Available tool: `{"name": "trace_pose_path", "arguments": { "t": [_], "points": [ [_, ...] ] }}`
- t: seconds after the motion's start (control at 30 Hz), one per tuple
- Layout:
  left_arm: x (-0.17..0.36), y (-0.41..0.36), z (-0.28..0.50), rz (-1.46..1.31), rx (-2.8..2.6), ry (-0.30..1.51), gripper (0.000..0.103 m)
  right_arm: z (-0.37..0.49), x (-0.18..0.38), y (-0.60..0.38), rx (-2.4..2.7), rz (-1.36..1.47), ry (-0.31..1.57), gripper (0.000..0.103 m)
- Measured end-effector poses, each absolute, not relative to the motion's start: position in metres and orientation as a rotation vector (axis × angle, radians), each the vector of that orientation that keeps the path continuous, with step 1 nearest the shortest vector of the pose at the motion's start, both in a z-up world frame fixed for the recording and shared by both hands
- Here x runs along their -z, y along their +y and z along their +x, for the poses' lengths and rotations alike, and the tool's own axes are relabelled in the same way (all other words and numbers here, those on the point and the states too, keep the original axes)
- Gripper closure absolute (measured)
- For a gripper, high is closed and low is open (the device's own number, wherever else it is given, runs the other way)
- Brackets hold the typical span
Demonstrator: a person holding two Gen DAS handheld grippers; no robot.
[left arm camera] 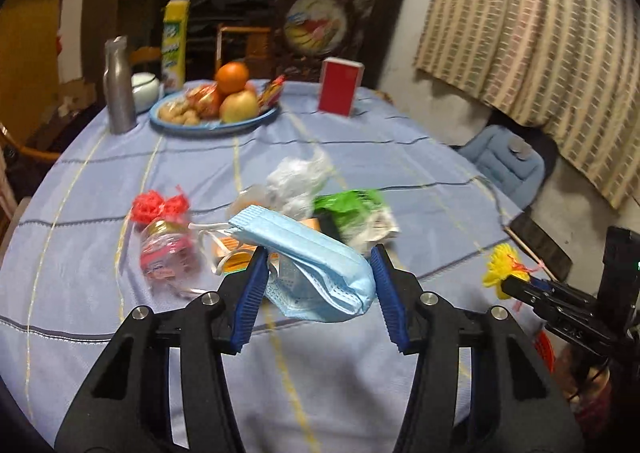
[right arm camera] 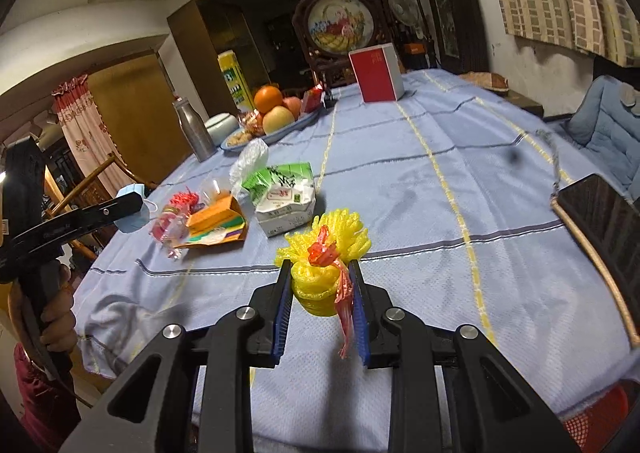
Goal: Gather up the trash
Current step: 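Carry the mask and flower to the red wastebasket and open both grippers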
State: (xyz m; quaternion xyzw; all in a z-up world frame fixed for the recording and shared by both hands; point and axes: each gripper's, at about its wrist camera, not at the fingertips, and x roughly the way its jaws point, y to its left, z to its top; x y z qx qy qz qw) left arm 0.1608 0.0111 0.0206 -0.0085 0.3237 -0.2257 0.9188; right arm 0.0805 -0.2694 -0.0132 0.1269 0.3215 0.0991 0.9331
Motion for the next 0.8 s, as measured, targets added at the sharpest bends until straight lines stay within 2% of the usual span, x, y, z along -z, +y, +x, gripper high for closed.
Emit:
{"name": "trace_pose_path", "arguments": {
  "t": [0.53,0.8],
  "points": [
    [-0.028,-0.100,0.086,0.055,0.741,0.651,0.051,-0.035,-0.009,-0.352,-0.033,0.289,0.529,0.076],
    [-0.017,-0.182,0.055,0.139,0.911,0.686,0.051,-0.102,0.021,-0.440,0.217,0.335,0.548,0.076]
  ]
}}
